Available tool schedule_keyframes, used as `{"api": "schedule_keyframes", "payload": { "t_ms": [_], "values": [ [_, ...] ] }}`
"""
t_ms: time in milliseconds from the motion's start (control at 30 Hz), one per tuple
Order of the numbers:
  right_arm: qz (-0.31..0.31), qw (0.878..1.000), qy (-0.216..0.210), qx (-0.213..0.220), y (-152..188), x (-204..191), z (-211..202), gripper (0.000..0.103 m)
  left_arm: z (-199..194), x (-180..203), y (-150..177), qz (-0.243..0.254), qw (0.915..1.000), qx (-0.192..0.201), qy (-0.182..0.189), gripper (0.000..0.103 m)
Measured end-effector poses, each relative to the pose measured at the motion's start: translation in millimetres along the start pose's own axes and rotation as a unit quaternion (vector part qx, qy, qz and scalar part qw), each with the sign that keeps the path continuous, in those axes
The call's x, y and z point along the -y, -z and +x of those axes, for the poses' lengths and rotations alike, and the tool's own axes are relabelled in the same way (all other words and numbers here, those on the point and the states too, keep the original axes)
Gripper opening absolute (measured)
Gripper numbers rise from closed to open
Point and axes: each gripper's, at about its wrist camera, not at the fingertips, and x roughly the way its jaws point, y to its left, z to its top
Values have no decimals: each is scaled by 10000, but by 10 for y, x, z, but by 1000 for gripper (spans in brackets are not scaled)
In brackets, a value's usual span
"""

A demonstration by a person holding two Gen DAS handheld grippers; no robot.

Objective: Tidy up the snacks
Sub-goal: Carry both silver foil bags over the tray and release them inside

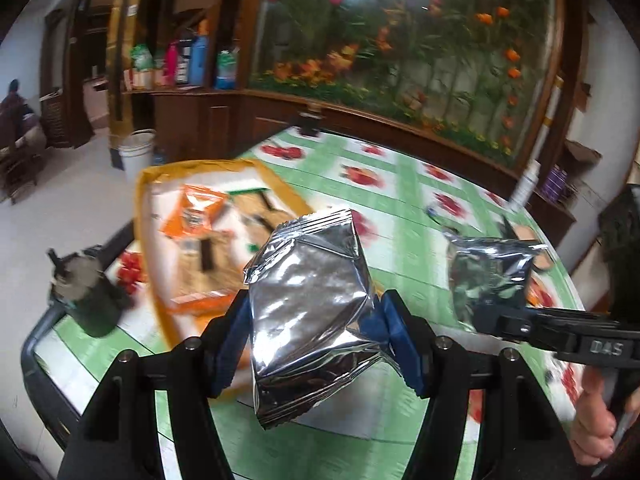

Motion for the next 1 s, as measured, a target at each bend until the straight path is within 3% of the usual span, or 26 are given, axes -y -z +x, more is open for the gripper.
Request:
{"api": "schedule_keyframes", "payload": {
  "t_ms": [133,433,700,1000],
  "values": [
    [-168,9998,-68,2,-274,-275,186,30,155,-296,-136,-219,9992,-19,-321,65],
    [-81,9996,-91,-254,-875,-593,905,30,514,-723,-326,-568,9959,-202,-667,65],
    [92,9983,59,-570,-1123,-629,1472,30,732,-866,-350,-733,9935,-344,-796,65],
    [32,9983,214,-540,-1273,-762,1715,30,773,-850,-360,-713,9934,-284,-852,65]
  ]
}}
